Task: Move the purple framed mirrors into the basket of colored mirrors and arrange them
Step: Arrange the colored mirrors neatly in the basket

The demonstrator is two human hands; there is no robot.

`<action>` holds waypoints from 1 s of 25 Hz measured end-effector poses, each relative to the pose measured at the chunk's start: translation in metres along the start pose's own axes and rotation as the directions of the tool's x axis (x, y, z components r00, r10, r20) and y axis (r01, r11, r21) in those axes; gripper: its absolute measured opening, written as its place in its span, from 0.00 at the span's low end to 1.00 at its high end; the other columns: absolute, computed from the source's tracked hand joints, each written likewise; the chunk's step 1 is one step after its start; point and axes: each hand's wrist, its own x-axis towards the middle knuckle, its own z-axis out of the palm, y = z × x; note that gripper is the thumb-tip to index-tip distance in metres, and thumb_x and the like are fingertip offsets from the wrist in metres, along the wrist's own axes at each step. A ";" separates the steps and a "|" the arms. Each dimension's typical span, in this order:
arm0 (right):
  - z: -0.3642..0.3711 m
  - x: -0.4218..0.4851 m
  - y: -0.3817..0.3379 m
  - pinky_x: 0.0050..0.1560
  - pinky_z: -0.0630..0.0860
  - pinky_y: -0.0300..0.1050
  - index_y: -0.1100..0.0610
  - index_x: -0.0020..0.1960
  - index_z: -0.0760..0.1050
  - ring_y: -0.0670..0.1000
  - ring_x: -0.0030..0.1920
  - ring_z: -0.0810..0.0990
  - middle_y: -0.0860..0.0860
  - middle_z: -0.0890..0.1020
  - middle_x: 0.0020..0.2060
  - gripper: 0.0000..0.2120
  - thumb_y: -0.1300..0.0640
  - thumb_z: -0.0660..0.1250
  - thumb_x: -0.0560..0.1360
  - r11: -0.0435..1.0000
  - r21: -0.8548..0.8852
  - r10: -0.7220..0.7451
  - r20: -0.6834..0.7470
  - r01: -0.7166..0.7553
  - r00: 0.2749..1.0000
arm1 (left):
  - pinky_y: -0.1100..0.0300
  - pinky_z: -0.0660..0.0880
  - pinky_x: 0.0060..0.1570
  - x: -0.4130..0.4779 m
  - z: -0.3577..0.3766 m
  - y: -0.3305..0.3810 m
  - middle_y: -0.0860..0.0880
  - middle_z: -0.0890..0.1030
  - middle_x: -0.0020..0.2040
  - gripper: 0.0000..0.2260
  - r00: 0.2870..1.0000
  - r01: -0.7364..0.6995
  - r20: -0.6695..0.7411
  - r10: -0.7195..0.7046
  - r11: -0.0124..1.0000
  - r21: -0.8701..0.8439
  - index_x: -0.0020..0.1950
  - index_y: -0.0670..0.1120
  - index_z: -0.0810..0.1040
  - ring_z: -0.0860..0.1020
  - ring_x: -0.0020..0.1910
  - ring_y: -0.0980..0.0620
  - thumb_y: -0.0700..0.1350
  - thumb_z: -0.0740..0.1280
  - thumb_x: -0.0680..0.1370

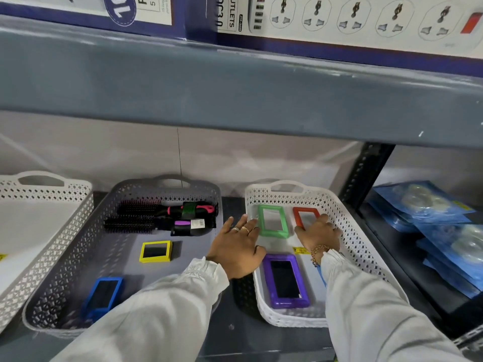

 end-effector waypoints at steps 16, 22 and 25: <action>-0.058 -0.019 0.013 0.70 0.68 0.54 0.64 0.75 0.50 0.62 0.70 0.68 0.61 0.67 0.71 0.46 0.45 0.71 0.69 1.000 0.020 -0.001 0.343 -0.006 0.939 | 0.52 0.38 0.73 -0.001 0.000 -0.002 0.48 0.50 0.78 0.26 1.000 -0.010 0.024 0.009 0.999 0.038 0.76 0.46 0.51 0.45 0.76 0.50 0.54 0.46 0.79; -0.051 -0.035 0.043 0.67 0.71 0.55 0.62 0.76 0.46 0.62 0.68 0.70 0.61 0.66 0.71 0.54 0.46 0.75 0.63 0.987 -0.153 0.109 0.443 -0.044 0.890 | 0.52 0.39 0.73 -0.001 -0.001 -0.001 0.48 0.49 0.78 0.26 0.999 -0.007 0.038 0.006 0.999 0.033 0.76 0.45 0.50 0.44 0.76 0.51 0.53 0.48 0.80; -0.052 -0.038 0.048 0.65 0.73 0.54 0.62 0.75 0.48 0.62 0.66 0.73 0.60 0.70 0.68 0.53 0.46 0.75 0.63 0.987 -0.154 0.114 0.413 -0.053 0.904 | 0.52 0.40 0.73 -0.002 -0.001 0.000 0.48 0.50 0.78 0.25 1.000 -0.008 0.026 0.008 1.000 0.029 0.76 0.45 0.50 0.45 0.76 0.51 0.53 0.49 0.80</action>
